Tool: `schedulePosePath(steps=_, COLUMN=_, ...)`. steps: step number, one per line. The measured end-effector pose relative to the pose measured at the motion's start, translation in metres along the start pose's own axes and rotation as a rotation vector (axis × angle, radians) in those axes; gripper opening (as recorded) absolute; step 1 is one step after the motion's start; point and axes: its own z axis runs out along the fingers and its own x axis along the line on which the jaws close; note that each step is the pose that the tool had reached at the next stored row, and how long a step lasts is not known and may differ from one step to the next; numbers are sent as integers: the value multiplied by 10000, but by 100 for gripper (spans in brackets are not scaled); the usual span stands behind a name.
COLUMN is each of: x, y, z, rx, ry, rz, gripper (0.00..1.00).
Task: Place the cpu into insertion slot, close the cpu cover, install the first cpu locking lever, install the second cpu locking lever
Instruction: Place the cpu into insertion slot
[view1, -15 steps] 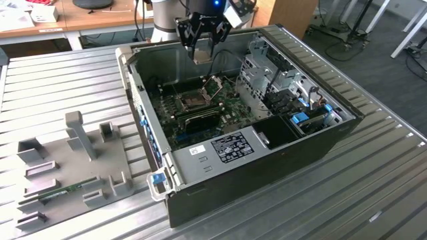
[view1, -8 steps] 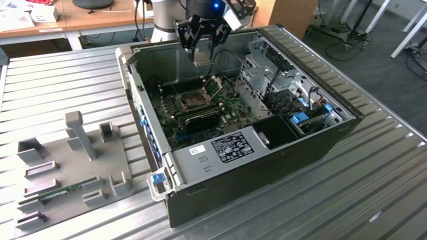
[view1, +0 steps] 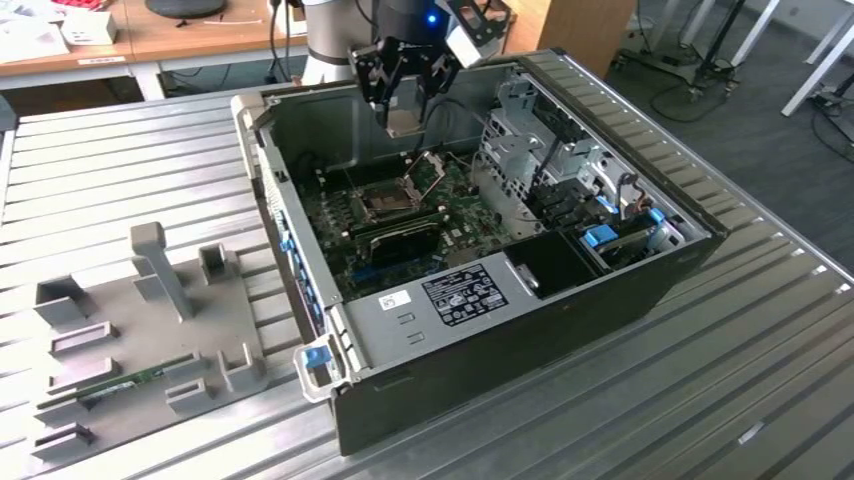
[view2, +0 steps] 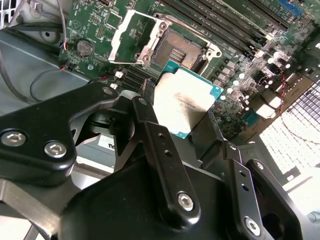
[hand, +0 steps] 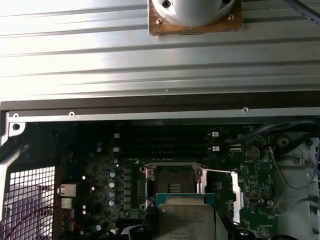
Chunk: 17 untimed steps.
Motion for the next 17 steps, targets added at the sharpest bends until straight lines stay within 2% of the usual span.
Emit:
schedulePosePath(steps=6, x=0, y=-1, z=8, rx=0, ry=0, rz=0, gripper=54)
schedulePosePath(steps=12, x=1, y=-5, z=50, rx=0, ry=0, rz=0, gripper=54)
schedulePosePath(steps=17, x=1, y=-5, z=52, rx=0, ry=0, rz=0, gripper=54)
